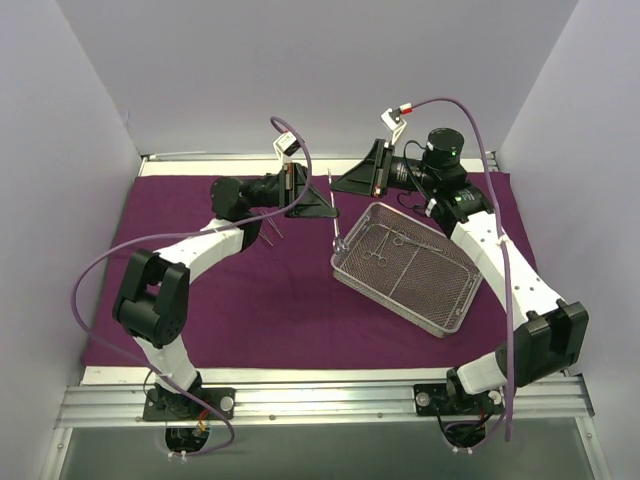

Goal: Open and lay out the surgical kit
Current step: Place the medical item in the surgical kit.

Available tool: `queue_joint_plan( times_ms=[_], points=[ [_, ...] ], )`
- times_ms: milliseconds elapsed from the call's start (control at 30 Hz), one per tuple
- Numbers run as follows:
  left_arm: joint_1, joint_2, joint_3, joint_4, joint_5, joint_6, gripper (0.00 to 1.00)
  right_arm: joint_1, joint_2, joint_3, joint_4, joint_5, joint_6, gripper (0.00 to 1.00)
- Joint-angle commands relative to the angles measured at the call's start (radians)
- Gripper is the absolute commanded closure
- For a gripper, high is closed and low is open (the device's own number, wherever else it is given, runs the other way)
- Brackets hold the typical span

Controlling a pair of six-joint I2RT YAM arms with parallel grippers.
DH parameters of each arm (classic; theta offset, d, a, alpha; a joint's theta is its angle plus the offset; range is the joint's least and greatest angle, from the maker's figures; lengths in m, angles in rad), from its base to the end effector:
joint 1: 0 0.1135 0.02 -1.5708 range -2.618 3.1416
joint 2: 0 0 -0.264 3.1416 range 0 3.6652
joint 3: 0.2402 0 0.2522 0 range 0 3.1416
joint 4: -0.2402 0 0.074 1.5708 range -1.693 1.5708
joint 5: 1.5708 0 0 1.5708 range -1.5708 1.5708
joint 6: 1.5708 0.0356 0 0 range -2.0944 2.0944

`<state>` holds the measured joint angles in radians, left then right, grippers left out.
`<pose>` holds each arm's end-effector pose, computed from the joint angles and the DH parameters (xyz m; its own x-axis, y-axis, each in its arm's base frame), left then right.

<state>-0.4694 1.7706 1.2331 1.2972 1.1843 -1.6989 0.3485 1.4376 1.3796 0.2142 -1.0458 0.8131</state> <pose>0.3212 -0.1999 0.3586 -0.8416 0.0077 -0.5401 0.5109 -0.3131 -0.8006 0.2937 0.1395 0.4351 -0.6075 0.1667 -0.7767 -0.7760 0.0846 0.6251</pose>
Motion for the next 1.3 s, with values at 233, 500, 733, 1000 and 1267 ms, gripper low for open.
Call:
queue_joint_plan(
  times_ms=[233, 500, 733, 1000, 1267],
  points=[
    [0.075, 0.007, 0.003, 0.237, -0.022, -0.034, 0.98, 0.006, 0.001, 0.004, 0.048, -0.026, 0.003, 0.95],
    [0.141, -0.011, -0.052, 0.189, -0.008, -0.013, 0.98, -0.006, 0.027, 0.056, -0.088, 0.049, -0.089, 0.37],
    [0.201, -0.091, -0.115, -0.258, 0.003, 0.283, 0.98, -0.046, 0.063, 0.117, -0.283, 0.171, -0.195, 0.26],
    [0.314, -0.217, 0.058, -1.624, -0.442, 1.113, 0.98, -0.134, 0.09, 0.219, -0.657, 0.431, -0.387, 0.26],
    [0.333, -0.086, 0.141, -1.992, -0.935, 1.096, 0.98, -0.141, 0.08, 0.187, -0.705, 0.561, -0.361, 0.27]
  ],
)
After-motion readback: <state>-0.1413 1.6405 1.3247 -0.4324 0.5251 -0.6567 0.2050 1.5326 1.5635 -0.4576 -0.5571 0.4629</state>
